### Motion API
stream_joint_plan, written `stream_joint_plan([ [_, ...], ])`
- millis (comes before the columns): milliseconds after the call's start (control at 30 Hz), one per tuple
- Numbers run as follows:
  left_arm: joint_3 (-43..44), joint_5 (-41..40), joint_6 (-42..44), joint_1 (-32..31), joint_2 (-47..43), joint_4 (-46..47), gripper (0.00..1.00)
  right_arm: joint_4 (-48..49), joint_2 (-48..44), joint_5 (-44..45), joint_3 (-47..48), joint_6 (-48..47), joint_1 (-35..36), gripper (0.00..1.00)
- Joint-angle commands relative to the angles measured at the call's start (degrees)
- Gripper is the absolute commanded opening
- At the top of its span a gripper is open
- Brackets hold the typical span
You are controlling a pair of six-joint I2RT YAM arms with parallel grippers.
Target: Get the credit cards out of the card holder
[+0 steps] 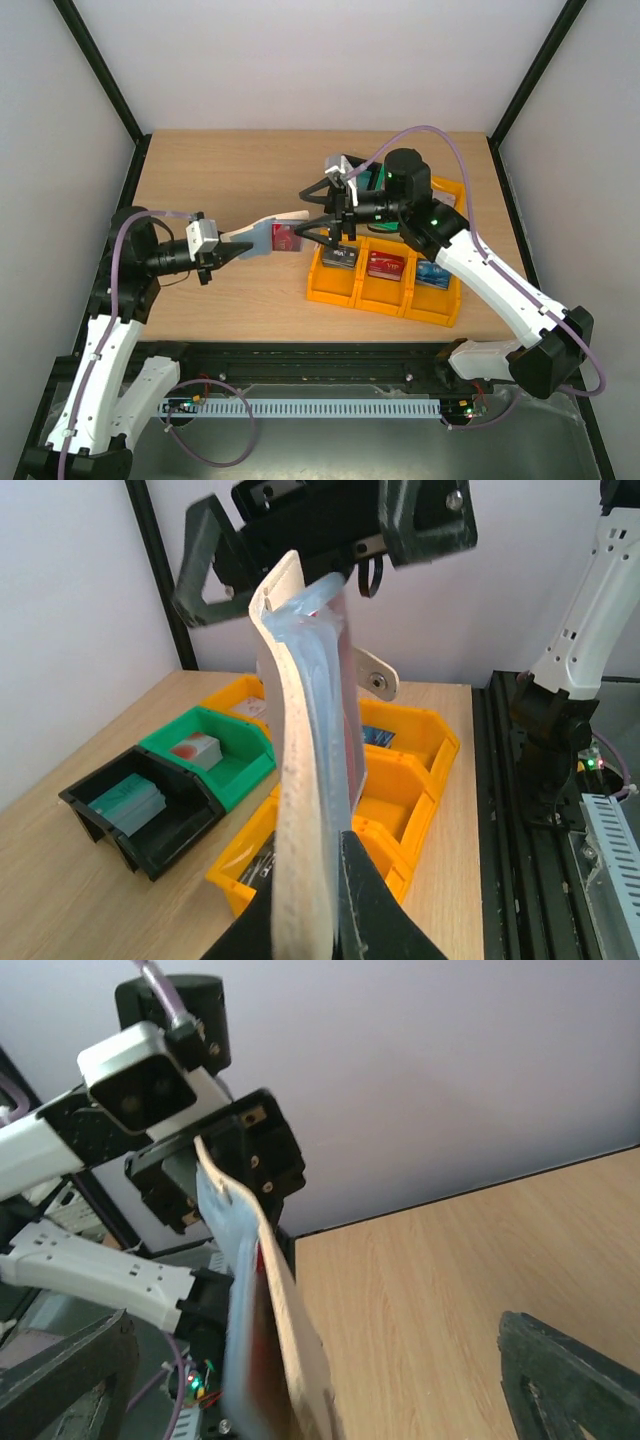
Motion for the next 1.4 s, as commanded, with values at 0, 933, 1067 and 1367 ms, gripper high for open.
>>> stream_joint_plan([
  [0, 2.4, 2.3, -3.9, -0.3, -0.3, 1.5, 0.02, -5.9, -0.3, -5.5, 2.1, -5.8, 0.2, 0.96],
  [933, 0.2, -0.6, -10.3, -0.3, -1.3, 7.8, 0.07, 12.5, 0.3, -2.6, -5.9, 10.0, 2.0, 0.02],
  [1067, -1.7, -5.7, -13.2, -0.2, -2.2, 10.4, 0.60, 9.0, 0.3, 5.2, -4.5, 9.3, 2.0, 0.02],
  [1367, -4.1, -26.2, -32.5, 1.6, -3.9, 25.7, 0.94, -10.1, 4.7, 38.2, 1.6, 13.2, 1.8, 0.02],
])
